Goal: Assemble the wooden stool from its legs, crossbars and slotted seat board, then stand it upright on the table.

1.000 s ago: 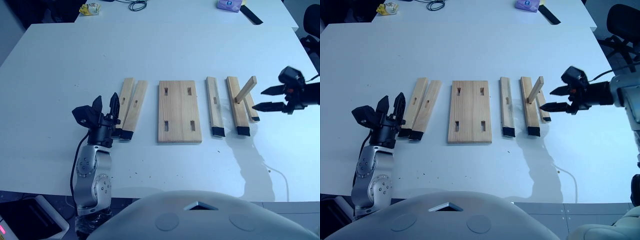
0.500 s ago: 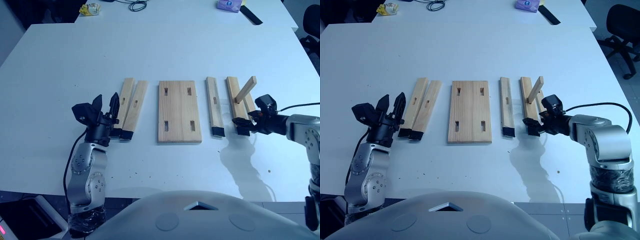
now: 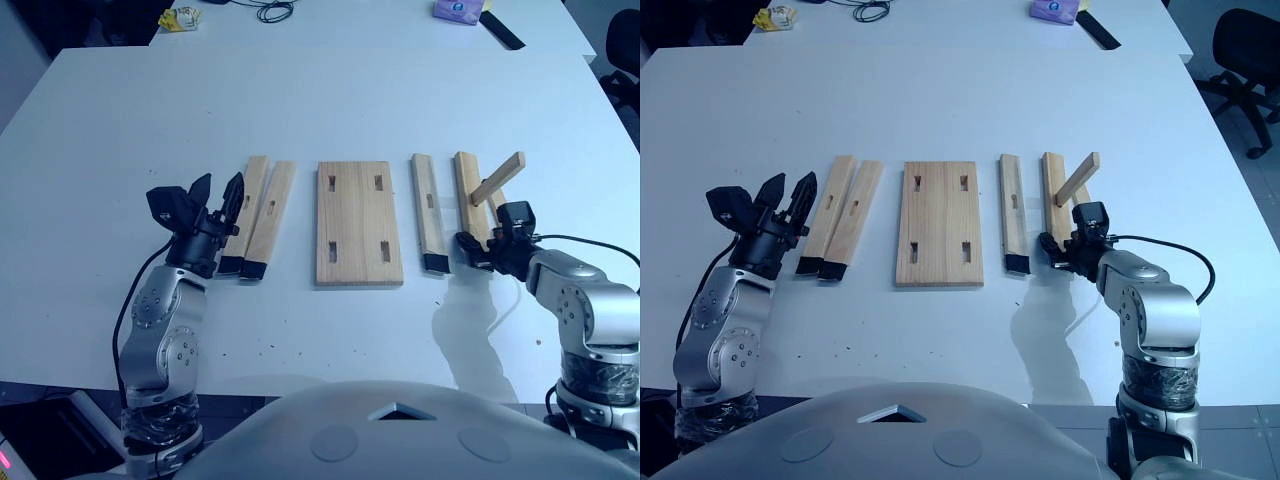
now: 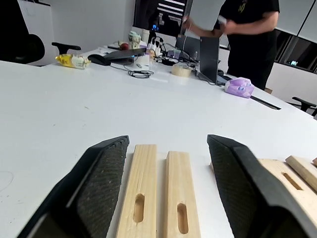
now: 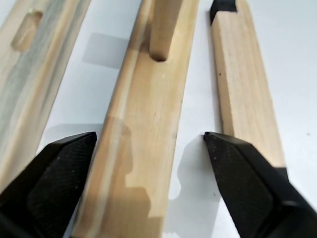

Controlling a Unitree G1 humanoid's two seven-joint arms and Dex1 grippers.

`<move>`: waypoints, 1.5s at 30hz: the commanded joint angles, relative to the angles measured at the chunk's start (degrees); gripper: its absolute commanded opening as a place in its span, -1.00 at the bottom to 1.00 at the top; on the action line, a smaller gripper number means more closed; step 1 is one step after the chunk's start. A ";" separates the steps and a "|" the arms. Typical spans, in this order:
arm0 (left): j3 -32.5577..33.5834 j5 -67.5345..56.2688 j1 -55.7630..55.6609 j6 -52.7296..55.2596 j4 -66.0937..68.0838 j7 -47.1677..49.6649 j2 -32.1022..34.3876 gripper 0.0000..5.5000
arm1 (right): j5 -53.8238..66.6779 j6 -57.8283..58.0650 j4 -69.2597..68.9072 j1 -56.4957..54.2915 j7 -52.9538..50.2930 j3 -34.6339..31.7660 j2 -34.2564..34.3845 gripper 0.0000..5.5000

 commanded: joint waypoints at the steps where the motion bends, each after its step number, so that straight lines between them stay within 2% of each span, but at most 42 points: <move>1: 0.58 -0.48 -1.22 1.38 0.42 -0.64 1.30 0.07 | -0.78 -1.40 2.76 -0.15 -2.53 1.11 3.77 0.46; 10: 0.45 -0.99 -5.64 2.80 3.15 -2.22 3.37 0.07 | -6.36 -7.67 4.86 0.90 -8.39 6.17 5.97 0.46; 16: 0.34 -1.15 -6.40 3.32 3.05 -2.39 3.68 0.07 | -8.27 -4.93 3.19 2.52 -12.32 4.32 7.72 0.16; 24: 0.17 -1.63 -7.26 4.10 2.43 -2.44 4.00 0.07 | -5.97 0.88 3.96 2.46 -12.51 0.75 11.27 -0.22; 29: 0.10 -1.70 -8.24 4.37 1.89 -2.42 4.04 0.07 | -6.46 -0.92 2.62 1.35 -11.46 0.29 9.61 -0.22; 34: 0.53 -1.59 -9.91 3.80 2.10 -1.72 3.46 0.07 | -6.33 -8.43 2.75 -7.23 -10.74 -1.47 8.08 -0.22; 41: 2.27 -10.80 -15.35 4.22 4.80 -5.91 1.45 0.07 | 6.09 -13.01 8.09 -21.25 0.34 -9.47 6.29 -0.22; 45: 4.81 -21.86 -18.97 6.99 7.07 -7.81 0.02 0.07 | 16.10 -9.20 13.03 -28.06 11.18 -9.94 3.04 -0.22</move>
